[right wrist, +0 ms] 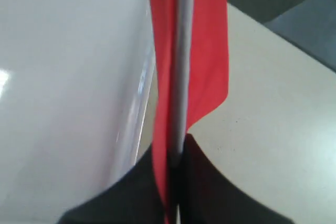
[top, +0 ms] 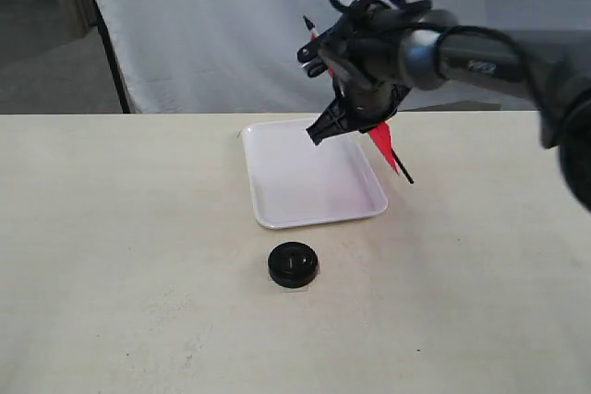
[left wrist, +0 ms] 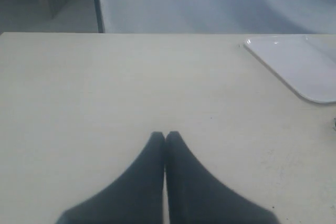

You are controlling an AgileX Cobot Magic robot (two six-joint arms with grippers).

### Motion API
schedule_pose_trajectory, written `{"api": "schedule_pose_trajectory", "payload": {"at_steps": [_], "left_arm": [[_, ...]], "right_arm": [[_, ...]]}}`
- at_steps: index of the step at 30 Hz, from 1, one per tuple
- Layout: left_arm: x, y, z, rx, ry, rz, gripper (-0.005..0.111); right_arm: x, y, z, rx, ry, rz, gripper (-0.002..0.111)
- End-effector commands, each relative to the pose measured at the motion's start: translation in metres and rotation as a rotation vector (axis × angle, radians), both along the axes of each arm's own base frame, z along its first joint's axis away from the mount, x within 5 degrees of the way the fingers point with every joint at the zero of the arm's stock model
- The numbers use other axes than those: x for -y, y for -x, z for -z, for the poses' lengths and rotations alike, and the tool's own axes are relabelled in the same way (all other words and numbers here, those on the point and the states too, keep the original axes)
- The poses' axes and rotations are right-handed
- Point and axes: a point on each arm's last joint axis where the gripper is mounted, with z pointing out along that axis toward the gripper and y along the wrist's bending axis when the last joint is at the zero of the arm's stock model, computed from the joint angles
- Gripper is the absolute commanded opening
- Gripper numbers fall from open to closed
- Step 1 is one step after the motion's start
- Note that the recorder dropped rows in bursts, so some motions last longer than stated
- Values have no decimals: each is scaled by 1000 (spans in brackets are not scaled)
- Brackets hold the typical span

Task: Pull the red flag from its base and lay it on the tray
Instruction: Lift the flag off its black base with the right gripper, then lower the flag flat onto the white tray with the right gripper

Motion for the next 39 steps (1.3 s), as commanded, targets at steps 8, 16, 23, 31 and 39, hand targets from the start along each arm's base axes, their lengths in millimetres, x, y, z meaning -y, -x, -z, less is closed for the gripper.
{"api": "schedule_pose_trajectory", "payload": {"at_steps": [8, 16, 23, 31, 39], "left_arm": [[0, 0, 0, 4, -1, 5, 0], [0, 0, 0, 4, -1, 5, 0], [0, 0, 0, 4, -1, 5, 0], [0, 0, 0, 4, -1, 5, 0], [0, 0, 0, 4, -1, 5, 0]], "right_arm": [[-37, -38, 63, -110, 69, -17, -1], [-48, -34, 67, -107, 73, -55, -1], [-49, -35, 84, -125, 85, -63, 0], [-50, -34, 86, -140, 76, -79, 43], [-65, -24, 78, -196, 27, -165, 76]]}}
